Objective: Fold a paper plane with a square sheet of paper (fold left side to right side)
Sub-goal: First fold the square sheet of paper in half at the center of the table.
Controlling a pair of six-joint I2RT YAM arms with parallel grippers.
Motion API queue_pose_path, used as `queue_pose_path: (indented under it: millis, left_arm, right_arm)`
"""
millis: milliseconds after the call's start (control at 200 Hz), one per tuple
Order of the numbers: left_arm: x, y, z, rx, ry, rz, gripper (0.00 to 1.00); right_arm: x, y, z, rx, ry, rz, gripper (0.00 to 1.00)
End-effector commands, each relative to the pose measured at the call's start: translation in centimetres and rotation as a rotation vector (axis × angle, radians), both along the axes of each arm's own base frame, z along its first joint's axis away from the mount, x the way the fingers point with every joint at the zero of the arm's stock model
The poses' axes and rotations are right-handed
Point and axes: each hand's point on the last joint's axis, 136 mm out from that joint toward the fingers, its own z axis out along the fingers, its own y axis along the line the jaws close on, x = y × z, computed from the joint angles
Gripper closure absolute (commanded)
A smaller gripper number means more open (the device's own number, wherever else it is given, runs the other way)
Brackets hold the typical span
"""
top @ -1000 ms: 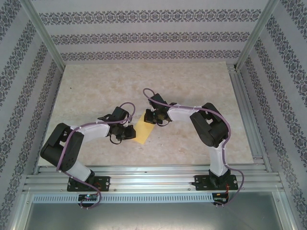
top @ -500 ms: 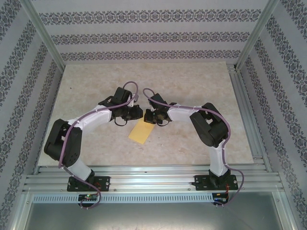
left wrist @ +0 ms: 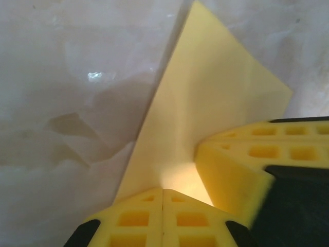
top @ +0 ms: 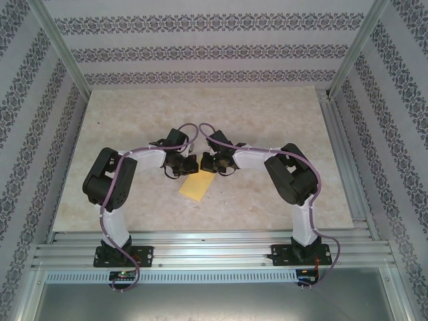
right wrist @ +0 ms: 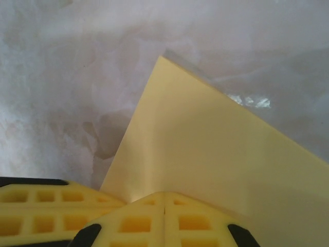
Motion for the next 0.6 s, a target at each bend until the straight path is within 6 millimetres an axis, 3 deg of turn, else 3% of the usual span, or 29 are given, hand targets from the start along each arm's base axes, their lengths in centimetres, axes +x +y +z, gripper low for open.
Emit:
queue_pose_path:
  millis: [0, 245, 595]
  left_arm:
    - [0.8, 0.3, -0.9, 0.006, -0.025, -0.003, 0.98]
    - [-1.7, 1.6, -2.1, 0.027, 0.008, -0.004, 0.98]
    - [-4.8, 3.0, -1.8, 0.038, 0.031, -0.026, 0.96]
  right_arm:
    - [-1.6, -0.9, -3.0, -0.077, 0.078, 0.014, 1.00]
    - [-1.8, -1.0, -3.5, -0.092, 0.093, 0.015, 1.00]
    - [-2.1, -1.4, -4.0, -0.117, 0.104, 0.021, 1.00]
